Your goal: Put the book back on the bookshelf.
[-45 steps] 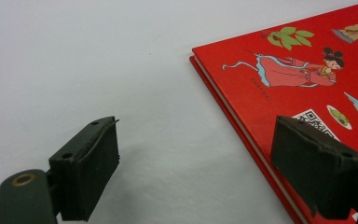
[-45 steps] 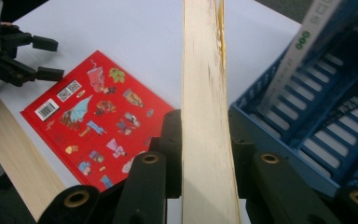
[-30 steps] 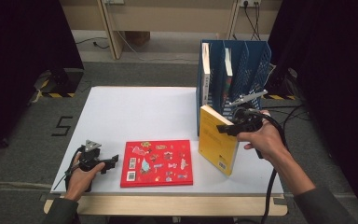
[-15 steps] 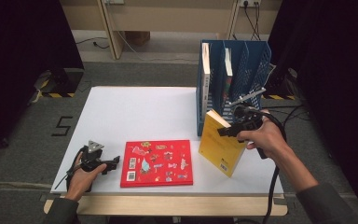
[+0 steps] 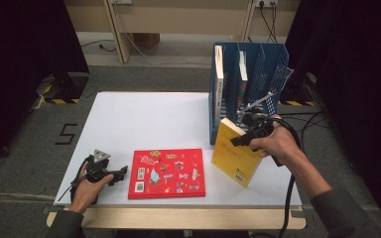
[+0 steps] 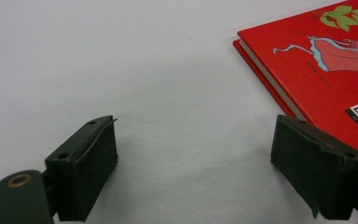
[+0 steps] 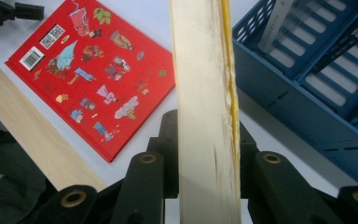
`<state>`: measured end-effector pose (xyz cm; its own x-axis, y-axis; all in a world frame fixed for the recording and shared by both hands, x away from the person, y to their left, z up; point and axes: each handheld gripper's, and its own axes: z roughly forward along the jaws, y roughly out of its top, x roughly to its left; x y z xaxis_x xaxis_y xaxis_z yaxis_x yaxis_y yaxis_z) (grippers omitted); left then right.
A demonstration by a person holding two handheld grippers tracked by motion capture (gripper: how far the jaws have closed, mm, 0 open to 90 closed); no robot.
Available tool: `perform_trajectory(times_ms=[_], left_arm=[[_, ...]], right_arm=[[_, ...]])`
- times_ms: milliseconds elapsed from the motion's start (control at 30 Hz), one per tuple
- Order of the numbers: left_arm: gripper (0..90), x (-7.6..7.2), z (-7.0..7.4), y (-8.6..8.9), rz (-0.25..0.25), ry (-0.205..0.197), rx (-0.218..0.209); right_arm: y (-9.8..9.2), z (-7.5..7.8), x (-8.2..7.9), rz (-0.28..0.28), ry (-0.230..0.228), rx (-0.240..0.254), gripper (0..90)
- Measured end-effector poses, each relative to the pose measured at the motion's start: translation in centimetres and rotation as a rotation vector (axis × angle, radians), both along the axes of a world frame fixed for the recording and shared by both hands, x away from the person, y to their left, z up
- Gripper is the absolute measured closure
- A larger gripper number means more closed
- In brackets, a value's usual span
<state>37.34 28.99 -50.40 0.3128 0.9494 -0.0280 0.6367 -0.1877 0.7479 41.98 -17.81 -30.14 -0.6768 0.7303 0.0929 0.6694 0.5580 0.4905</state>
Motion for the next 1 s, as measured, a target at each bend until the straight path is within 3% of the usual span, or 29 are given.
perform_trajectory(times_ms=[100, 267, 500, 667, 767, 1000], left_arm=[[13.4, 0.0, 0.0, 0.0, 0.0, 0.0, -0.002], [13.4, 0.0, 0.0, 0.0, 0.001, -0.001, -0.002], [13.5, 0.0, 0.0, 0.0, 0.001, 0.0, -0.002], [13.4, 0.0, 0.0, 0.0, 0.001, 0.0, -0.003], [13.2, 0.1, 0.0, 0.0, 0.001, 0.001, -0.005], [12.8, 0.1, 0.0, 0.0, 0.0, 0.0, -0.006]], right_arm=[[-0.3, 0.1, -0.1, 0.007, -0.009, 0.019, 73.7], [-1.7, 0.4, -0.1, -0.011, -0.011, 0.109, 74.0], [-3.2, 1.1, -0.5, -0.05, -0.036, 0.149, 74.3], [-4.3, 2.8, -0.7, -0.072, -0.081, 0.17, 74.1], [-4.8, 4.2, -1.0, -0.079, -0.11, 0.153, 74.2], [-5.9, 6.3, -0.7, -0.123, -0.133, 0.154, 74.3]])
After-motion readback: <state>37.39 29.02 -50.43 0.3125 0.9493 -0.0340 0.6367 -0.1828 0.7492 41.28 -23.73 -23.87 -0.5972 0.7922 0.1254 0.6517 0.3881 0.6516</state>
